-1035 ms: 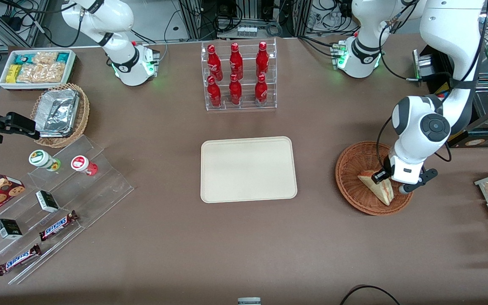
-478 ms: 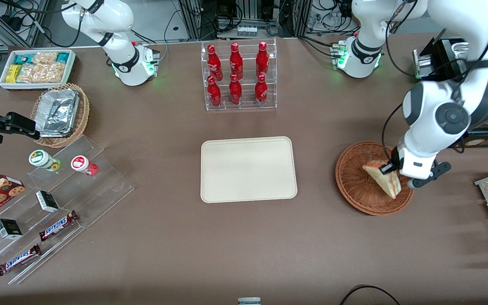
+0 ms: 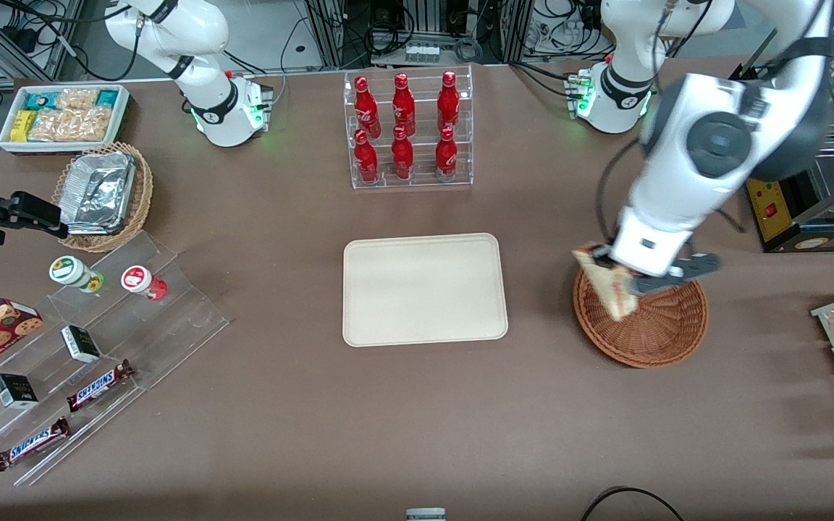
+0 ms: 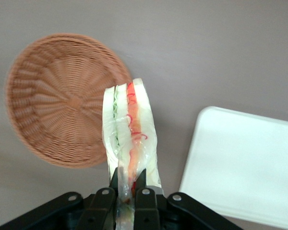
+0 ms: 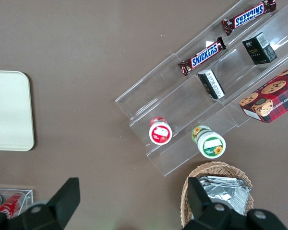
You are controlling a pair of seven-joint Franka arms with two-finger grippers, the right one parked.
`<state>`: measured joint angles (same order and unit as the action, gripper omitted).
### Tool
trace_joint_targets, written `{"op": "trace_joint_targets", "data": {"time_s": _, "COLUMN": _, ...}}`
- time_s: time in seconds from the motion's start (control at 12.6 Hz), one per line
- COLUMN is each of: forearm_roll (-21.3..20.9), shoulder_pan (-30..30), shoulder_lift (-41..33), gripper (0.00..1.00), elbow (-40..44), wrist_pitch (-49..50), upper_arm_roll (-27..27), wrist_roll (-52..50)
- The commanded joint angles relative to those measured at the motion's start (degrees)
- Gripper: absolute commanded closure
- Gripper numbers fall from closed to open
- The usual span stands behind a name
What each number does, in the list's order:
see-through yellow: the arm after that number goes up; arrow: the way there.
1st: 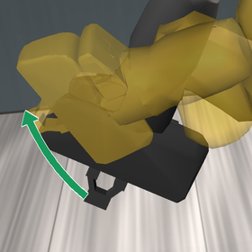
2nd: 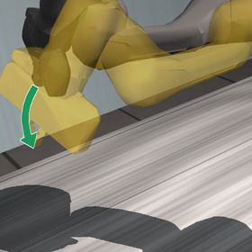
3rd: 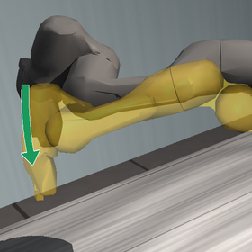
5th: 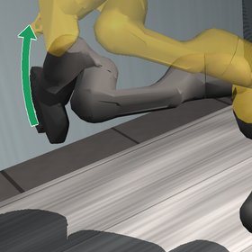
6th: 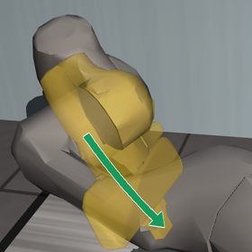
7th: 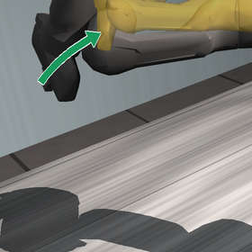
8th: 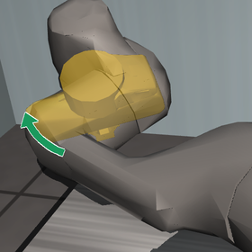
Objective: Place sandwich from basket to tray
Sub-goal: 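Lift the sandwich and carry it over the beige tray, then lower the sandwich onto the tray and open the left gripper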
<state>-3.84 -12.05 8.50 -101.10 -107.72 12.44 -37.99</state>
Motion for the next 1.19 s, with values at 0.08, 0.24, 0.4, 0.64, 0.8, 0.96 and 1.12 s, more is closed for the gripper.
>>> {"op": "trace_joint_targets", "data": {"time_s": 0.08, "forearm_roll": -0.46, "shoulder_pan": -9.98, "shoulder_lift": 8.00, "gripper": 1.00, "elbow": 7.57, "wrist_pitch": 1.55, "upper_arm_roll": -0.31, "wrist_roll": -2.86}}
{"op": "trace_joint_targets", "data": {"time_s": 0.24, "forearm_roll": -0.38, "shoulder_pan": -13.24, "shoulder_lift": 11.78, "gripper": 1.00, "elbow": 10.20, "wrist_pitch": 0.50, "upper_arm_roll": -0.31, "wrist_roll": -4.37}}
{"op": "trace_joint_targets", "data": {"time_s": 0.4, "forearm_roll": -0.03, "shoulder_pan": -15.53, "shoulder_lift": 15.39, "gripper": 1.00, "elbow": 13.28, "wrist_pitch": -2.04, "upper_arm_roll": -0.31, "wrist_roll": -4.54}}
{"op": "trace_joint_targets", "data": {"time_s": 0.64, "forearm_roll": -1.43, "shoulder_pan": -20.63, "shoulder_lift": 22.59, "gripper": 1.00, "elbow": 17.50, "wrist_pitch": -4.67, "upper_arm_roll": -0.39, "wrist_roll": -8.75}}
{"op": "trace_joint_targets", "data": {"time_s": 0.8, "forearm_roll": -2.84, "shoulder_pan": -22.83, "shoulder_lift": 25.94, "gripper": 1.00, "elbow": 17.78, "wrist_pitch": -9.33, "upper_arm_roll": -0.39, "wrist_roll": -10.86}}
{"op": "trace_joint_targets", "data": {"time_s": 0.96, "forearm_roll": -3.01, "shoulder_pan": -25.11, "shoulder_lift": 27.96, "gripper": 1.00, "elbow": 17.78, "wrist_pitch": -10.84, "upper_arm_roll": -0.57, "wrist_roll": -11.05}}
{"op": "trace_joint_targets", "data": {"time_s": 1.12, "forearm_roll": -4.68, "shoulder_pan": -26.87, "shoulder_lift": 29.64, "gripper": 1.00, "elbow": 17.78, "wrist_pitch": -13.12, "upper_arm_roll": -0.57, "wrist_roll": -11.92}}
